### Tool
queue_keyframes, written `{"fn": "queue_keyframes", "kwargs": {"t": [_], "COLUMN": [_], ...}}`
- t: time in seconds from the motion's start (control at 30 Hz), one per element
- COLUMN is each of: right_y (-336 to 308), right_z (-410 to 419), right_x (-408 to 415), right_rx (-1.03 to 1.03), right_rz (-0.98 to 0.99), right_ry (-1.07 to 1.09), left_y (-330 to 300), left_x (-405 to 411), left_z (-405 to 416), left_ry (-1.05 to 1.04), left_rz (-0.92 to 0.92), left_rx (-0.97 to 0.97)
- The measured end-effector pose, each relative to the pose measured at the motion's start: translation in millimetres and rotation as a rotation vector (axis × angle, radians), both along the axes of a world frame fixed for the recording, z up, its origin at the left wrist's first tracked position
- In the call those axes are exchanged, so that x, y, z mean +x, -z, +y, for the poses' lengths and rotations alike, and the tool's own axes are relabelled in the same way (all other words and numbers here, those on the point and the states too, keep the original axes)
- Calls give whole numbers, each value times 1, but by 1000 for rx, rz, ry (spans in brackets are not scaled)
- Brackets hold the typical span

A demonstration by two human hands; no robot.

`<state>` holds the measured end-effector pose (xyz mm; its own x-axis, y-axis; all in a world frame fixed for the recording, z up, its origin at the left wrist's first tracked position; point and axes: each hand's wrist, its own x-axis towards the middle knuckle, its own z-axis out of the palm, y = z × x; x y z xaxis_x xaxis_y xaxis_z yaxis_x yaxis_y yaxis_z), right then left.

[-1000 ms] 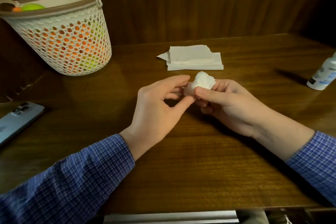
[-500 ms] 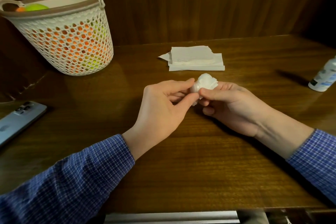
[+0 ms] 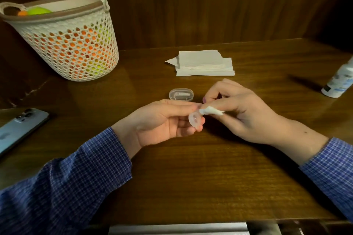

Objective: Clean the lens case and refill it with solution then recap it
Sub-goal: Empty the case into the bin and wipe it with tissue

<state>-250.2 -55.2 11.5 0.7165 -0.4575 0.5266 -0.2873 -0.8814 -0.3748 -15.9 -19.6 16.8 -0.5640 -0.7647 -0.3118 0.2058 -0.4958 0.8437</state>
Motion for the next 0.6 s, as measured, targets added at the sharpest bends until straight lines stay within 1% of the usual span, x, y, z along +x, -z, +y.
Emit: {"fn": "queue_keyframes", "kwargs": {"t": [0.07,0.13,0.27,0.37,0.43,0.47,0.53,0.6], "right_y": [-2,-2,-3,-2,-1,0,1,0], "right_z": [-1,0,5,6,7,6,4,2], "right_x": [-2,-4,-2,1,3,3,2,1], "right_rx": [-138,-205,-153,-129,-94,-63,3,71], "right_rz": [56,86,31,13,-9,-25,-68,-111], "right_ry": [-7,-9,-38,-35,-4,21,86,155], "left_y": [-2,-4,-5,-7,-8,-8,-5,-1], "left_x": [2,4,4,3,-1,-3,-7,-9], "left_z": [-1,-2,-3,-2,-1,-1,-1,0], "left_ry": [56,96,115,96,69,25,-105,-170], "left_rz": [5,2,-3,-49,-94,-125,-179,-227], "left_rx": [42,79,145,128,61,7,-136,-317]}}
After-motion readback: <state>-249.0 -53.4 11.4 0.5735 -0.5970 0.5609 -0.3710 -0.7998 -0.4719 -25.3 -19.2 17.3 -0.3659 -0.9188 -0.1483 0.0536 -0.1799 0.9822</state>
